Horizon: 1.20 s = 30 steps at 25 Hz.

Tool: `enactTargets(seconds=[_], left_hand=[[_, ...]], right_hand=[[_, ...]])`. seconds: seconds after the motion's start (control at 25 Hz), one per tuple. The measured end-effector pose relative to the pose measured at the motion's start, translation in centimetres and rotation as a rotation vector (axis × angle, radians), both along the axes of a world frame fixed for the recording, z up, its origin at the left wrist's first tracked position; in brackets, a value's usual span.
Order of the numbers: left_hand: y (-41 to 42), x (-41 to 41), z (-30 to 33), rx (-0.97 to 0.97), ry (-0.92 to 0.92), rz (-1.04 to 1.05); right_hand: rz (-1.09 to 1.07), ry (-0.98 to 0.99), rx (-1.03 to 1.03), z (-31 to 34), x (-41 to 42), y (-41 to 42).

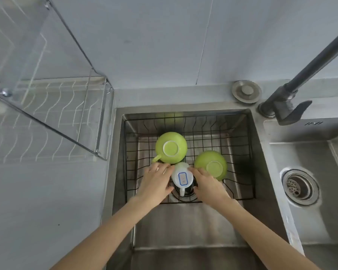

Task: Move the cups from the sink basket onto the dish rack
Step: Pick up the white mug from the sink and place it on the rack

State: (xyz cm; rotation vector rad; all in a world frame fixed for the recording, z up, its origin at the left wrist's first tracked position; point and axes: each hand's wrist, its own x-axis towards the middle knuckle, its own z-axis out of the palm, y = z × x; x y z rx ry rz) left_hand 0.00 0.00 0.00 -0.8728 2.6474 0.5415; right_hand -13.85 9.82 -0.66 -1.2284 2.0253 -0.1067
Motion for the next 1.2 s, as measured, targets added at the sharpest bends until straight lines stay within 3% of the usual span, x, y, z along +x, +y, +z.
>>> enactTargets(seconds=[0.32, 0.68, 0.88, 1.04, 1.2], left_hand=[[-0.3, -1.3, -3.6, -0.198, 0.015, -0.055], [0.6, -1.8, -3.6, -0.168, 0.063, -0.030], [0.8, -1.1, -1.0, 0.081, 0.106, 0.039], [1.8, 0.2, 2.1, 0.245, 0.257, 0.076], [3.9, 2.0, 4.4, 0.290, 0.426, 0.112]], right_hand=[[-0.033, -0.040, -0.096, -3.6, 0.7, -0.7], [-0.007, -0.046, -0.135, -3.0, 0.4, -0.7], [-0.104, -0.101, -0.214, -0.2, 0.7, 0.4], [-0.132, -0.184, -0.299, 3.6, 1.2, 2.3], [-0.130, -0.215, -0.391, 7.0, 2.5, 4.2]])
